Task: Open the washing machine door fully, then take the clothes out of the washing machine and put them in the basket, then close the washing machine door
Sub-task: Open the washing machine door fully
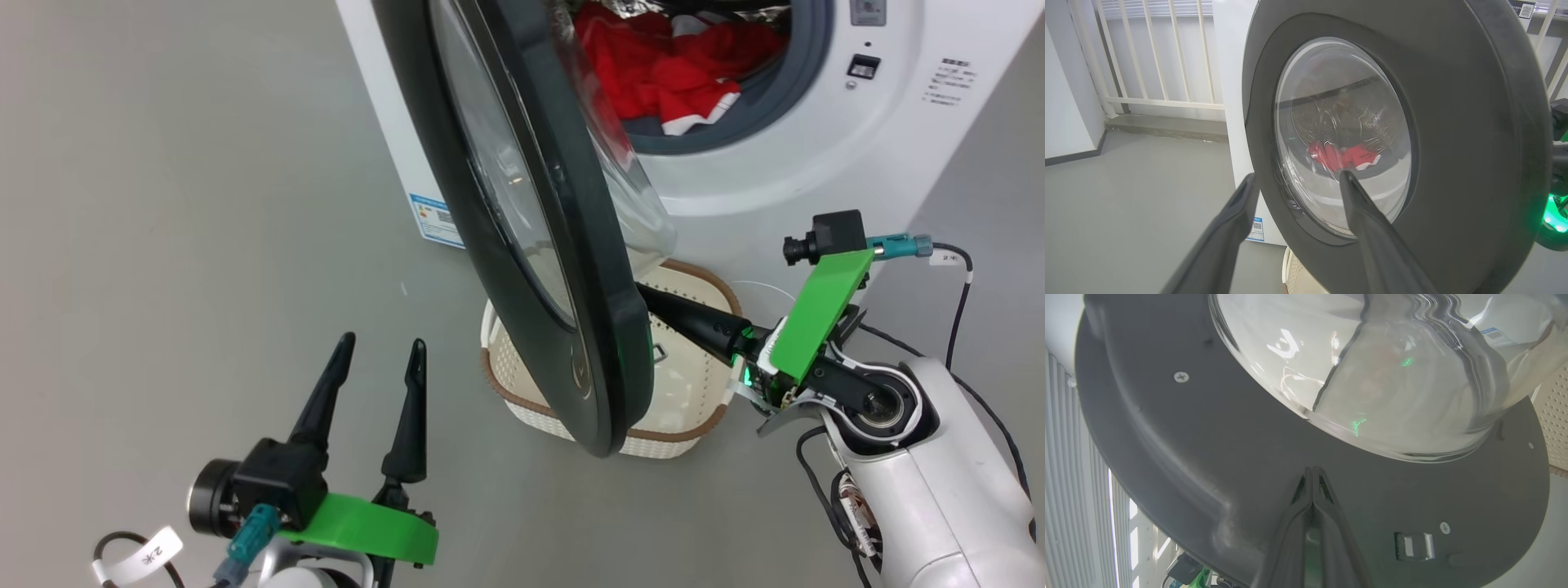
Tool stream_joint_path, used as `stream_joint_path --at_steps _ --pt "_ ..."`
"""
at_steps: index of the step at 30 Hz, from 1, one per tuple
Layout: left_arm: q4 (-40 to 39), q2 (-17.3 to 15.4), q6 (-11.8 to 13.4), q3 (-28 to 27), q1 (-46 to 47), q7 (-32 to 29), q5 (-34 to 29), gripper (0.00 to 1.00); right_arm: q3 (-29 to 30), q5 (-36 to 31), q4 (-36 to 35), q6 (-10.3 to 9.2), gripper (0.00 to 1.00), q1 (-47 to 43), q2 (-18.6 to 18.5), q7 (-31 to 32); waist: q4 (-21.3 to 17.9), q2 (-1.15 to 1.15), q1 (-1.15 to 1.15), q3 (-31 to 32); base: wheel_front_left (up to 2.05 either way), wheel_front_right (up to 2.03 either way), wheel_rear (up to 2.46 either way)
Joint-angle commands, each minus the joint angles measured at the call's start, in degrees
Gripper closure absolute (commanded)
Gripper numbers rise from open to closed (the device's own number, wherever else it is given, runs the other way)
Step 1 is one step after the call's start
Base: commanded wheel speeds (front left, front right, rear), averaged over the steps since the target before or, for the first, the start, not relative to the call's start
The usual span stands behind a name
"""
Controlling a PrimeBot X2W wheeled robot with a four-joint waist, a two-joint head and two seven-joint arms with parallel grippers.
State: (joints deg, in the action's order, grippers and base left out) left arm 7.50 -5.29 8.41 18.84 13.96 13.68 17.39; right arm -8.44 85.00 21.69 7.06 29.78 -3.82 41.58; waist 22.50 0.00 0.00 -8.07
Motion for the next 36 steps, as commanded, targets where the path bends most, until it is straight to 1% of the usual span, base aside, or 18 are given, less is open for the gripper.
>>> stream_joint_path --at_steps 1,15,29,36 --pt "-1.9 -1.4 0.4 -1.6 -0.2 -0.1 0.2 0.0 -1.7 0.5 -1.8 0.43 1.0 -0.4 0.9 -0.3 1.3 0.0 0.0 0.5 0.0 0.0 0.0" --pt "-2.5 -2.0 1.0 -1.3 -0.9 -0.6 0.7 0.0 -4.7 2.3 -2.3 0.43 1.0 -1.4 0.9 -1.1 5.4 0.0 0.0 2.0 0.0 0.0 0.0" --pt "-2.7 -2.3 1.4 -0.6 -1.3 -0.9 1.0 0.0 -10.5 5.8 -2.1 0.43 1.0 -1.9 0.9 -3.2 7.6 0.0 0.0 3.1 0.0 0.0 0.0" --pt "-2.9 -2.5 1.6 -0.5 -1.6 -0.9 1.3 0.0 -11.9 6.4 -1.7 0.43 1.0 -1.9 0.9 -3.8 8.5 0.0 0.0 3.3 0.0 0.0 0.0"
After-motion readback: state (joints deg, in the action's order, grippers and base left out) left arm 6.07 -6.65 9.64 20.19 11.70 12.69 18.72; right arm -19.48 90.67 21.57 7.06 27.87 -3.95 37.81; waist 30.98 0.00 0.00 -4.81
